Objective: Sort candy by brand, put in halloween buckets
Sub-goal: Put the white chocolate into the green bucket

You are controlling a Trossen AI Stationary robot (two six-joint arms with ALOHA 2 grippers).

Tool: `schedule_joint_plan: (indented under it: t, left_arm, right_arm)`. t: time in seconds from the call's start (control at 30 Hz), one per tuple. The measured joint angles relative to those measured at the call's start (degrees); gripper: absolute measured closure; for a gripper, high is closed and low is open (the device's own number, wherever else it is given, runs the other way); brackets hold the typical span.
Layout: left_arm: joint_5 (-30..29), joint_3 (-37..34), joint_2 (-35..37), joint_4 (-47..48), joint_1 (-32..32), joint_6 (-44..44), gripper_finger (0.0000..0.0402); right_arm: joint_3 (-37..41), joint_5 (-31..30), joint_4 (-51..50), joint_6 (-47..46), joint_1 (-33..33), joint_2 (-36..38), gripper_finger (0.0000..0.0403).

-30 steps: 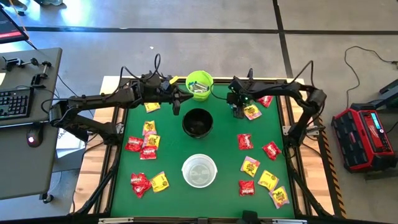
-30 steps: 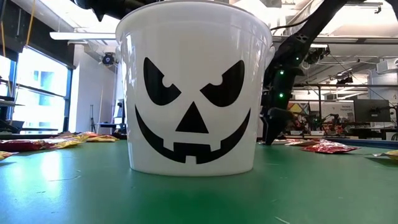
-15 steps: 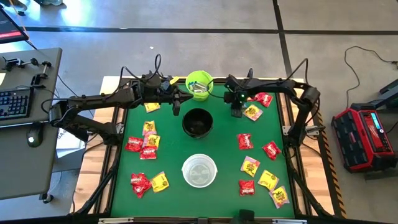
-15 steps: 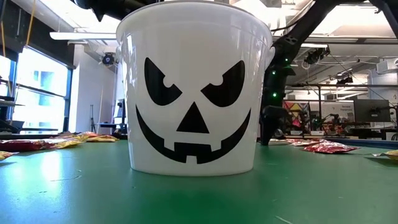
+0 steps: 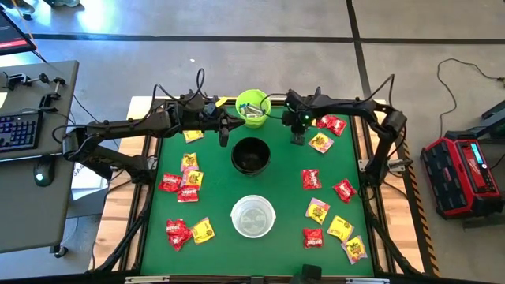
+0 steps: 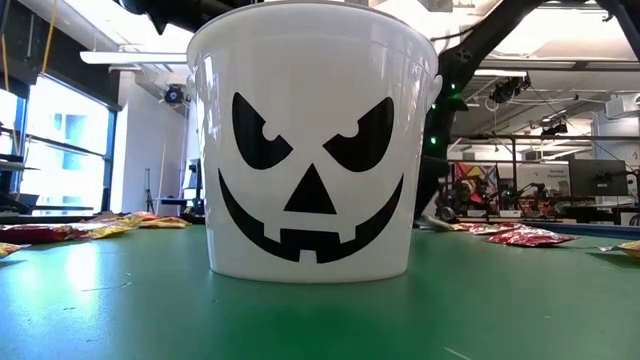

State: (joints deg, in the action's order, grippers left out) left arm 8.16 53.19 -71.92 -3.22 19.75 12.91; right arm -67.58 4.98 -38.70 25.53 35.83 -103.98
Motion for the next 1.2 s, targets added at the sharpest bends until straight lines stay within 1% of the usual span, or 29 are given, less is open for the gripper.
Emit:
schedule_joint_plan:
  t: [0.33,0.53,0.6,0.73,0.83,0.93,1.07,1.2]
  left_arm:
    - [0.00,0.00,-0.02,0.54,0.04,0.00,0.0402]
    - [-0.80,-0.01,0.64,3.18,0.42,0.37,0.0401]
    - [-1.64,0.00,1.62,4.26,0.56,0.39,0.0401]
    - [-4.18,0.00,4.48,6.07,0.89,-0.58,0.0401]
    - [-4.70,0.00,6.52,6.77,1.36,-1.48,0.0401]
    - [-4.71,0.00,8.03,7.37,2.03,-1.57,0.0402]
    - [-4.85,0.00,9.35,8.96,2.64,-1.68,0.0401]
    - [-4.87,0.00,10.49,10.77,2.80,-1.64,0.0401]
  right_arm:
    - [-6.30,2.30,-3.74,-6.74,0.00,5.89,0.0403]
    - [-12.30,3.51,-3.51,-12.58,-0.94,6.99,0.0403]
    - [-14.10,4.54,-1.75,-14.53,-2.03,6.99,0.0403]
    - [-16.56,5.02,6.45,-19.64,-4.33,6.75,0.0403]
    - [-18.72,5.18,12.98,-23.10,-5.38,4.98,0.0403]
    - [-21.60,5.08,16.76,-25.14,-5.90,1.45,0.0403]
    - [-26.70,4.91,17.10,-25.75,-5.97,-4.62,0.0403]
    - [-31.07,3.00,15.47,-26.64,-5.95,-10.00,0.0403]
